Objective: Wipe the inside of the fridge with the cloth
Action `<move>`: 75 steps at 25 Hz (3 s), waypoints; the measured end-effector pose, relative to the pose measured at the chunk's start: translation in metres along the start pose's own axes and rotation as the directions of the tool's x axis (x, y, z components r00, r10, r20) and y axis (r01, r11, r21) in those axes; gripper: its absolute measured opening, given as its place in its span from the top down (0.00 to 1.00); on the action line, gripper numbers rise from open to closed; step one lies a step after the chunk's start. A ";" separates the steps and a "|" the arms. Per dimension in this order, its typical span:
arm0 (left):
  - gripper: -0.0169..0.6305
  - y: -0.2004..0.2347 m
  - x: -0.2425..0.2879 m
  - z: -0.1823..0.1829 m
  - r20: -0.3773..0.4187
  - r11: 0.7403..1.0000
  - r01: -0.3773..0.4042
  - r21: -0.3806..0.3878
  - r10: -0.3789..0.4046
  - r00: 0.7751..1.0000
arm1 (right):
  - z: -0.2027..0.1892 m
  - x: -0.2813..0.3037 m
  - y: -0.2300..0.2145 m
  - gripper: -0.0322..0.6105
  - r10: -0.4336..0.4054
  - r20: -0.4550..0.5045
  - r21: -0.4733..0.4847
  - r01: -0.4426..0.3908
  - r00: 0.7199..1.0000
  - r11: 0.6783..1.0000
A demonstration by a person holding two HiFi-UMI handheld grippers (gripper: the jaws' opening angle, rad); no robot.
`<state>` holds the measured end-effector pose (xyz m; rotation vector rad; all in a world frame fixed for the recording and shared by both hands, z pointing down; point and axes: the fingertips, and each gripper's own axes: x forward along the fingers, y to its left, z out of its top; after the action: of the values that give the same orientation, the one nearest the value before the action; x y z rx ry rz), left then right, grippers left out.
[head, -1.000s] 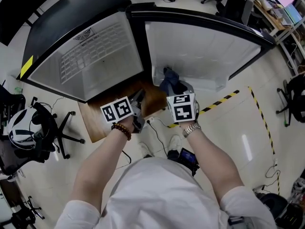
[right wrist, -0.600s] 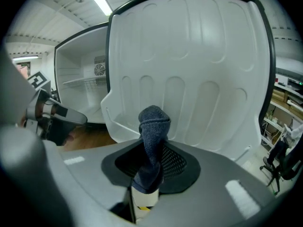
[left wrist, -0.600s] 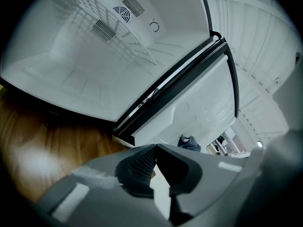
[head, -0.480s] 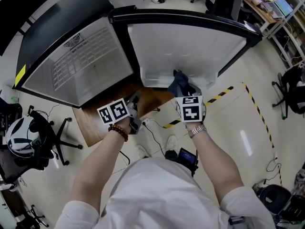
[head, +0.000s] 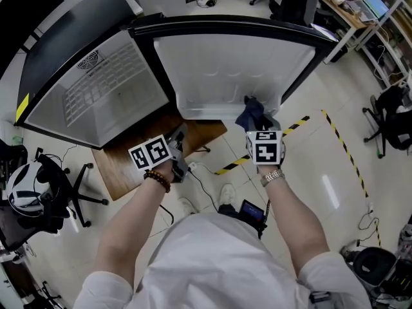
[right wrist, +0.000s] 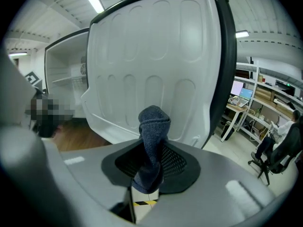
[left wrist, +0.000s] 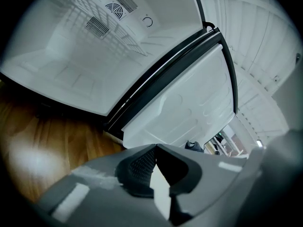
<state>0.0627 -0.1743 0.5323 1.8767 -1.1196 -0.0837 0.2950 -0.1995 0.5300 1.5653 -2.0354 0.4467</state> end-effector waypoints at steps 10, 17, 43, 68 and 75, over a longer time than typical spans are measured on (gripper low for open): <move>0.96 -0.021 0.014 -0.013 0.011 1.000 0.005 0.002 -0.005 1.000 | -0.010 -0.011 -0.035 0.81 -0.018 -0.003 0.005 0.018 1.000 1.000; 0.96 -0.029 0.017 -0.018 0.034 1.000 -0.006 -0.003 0.006 0.999 | -0.011 -0.014 -0.044 0.81 -0.001 0.004 -0.010 0.001 1.000 1.000; 0.97 -0.040 -0.060 0.021 0.261 0.930 -0.212 0.302 0.133 0.956 | 0.047 -0.049 0.067 0.81 0.356 0.148 -0.264 -0.310 0.923 0.913; 0.97 -0.066 -0.279 0.071 0.427 0.695 -0.377 0.612 0.111 0.898 | 0.116 -0.180 0.304 0.81 0.659 0.299 -0.477 -0.490 0.690 0.730; 0.97 -0.065 -0.295 0.055 0.404 0.662 -0.359 0.658 0.093 0.910 | 0.102 -0.198 0.321 0.81 0.641 0.315 -0.477 -0.467 0.700 0.745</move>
<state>-0.0926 0.0139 0.3453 2.4484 -1.8231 0.2317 0.0036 -0.0121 0.3495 0.8289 -2.7847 -0.1318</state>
